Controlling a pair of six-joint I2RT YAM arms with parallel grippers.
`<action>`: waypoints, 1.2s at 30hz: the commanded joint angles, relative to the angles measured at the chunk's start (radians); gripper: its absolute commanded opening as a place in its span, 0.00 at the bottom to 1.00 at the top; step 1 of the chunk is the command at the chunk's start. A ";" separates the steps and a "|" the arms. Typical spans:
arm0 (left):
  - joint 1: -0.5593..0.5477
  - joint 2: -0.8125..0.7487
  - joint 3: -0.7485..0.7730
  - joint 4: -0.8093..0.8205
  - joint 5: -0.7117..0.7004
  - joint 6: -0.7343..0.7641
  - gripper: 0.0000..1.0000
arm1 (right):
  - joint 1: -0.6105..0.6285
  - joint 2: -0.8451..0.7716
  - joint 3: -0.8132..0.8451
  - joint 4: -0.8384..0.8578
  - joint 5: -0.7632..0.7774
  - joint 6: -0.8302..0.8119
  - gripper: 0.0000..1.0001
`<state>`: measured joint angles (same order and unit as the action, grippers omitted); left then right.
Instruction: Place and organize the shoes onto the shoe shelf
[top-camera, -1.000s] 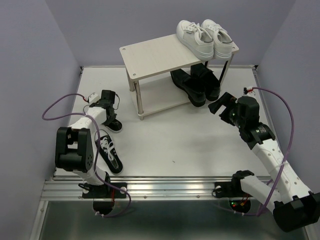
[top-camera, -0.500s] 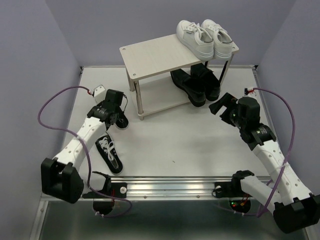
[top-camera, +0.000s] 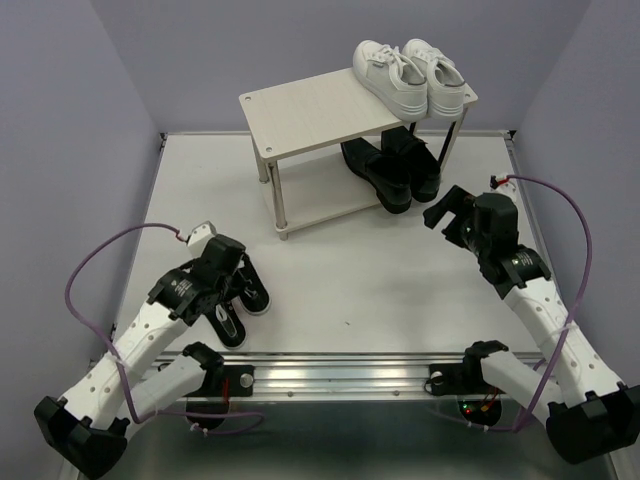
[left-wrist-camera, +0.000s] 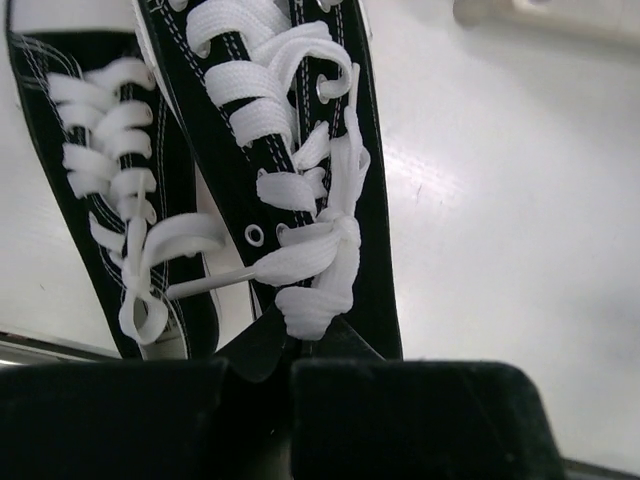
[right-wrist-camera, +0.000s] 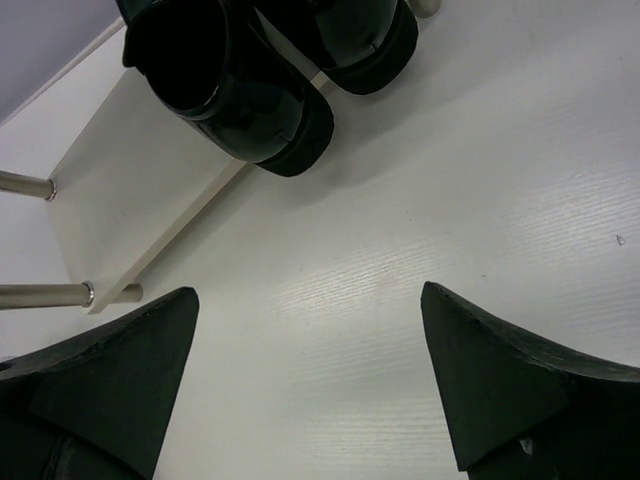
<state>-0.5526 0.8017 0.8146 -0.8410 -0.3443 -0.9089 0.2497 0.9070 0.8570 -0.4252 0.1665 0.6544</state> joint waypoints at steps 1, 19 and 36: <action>-0.039 -0.084 -0.029 0.048 0.067 0.001 0.00 | -0.003 -0.005 0.037 0.009 0.065 -0.044 0.98; -0.463 0.319 0.113 0.374 0.097 0.045 0.00 | -0.003 -0.043 0.039 -0.046 0.097 -0.068 0.99; -0.520 0.790 0.332 0.557 -0.038 -0.262 0.00 | -0.003 -0.075 0.040 -0.130 0.054 -0.130 1.00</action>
<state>-1.0382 1.5684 1.0397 -0.3275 -0.3042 -1.0996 0.2497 0.8532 0.8581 -0.5407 0.2291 0.5583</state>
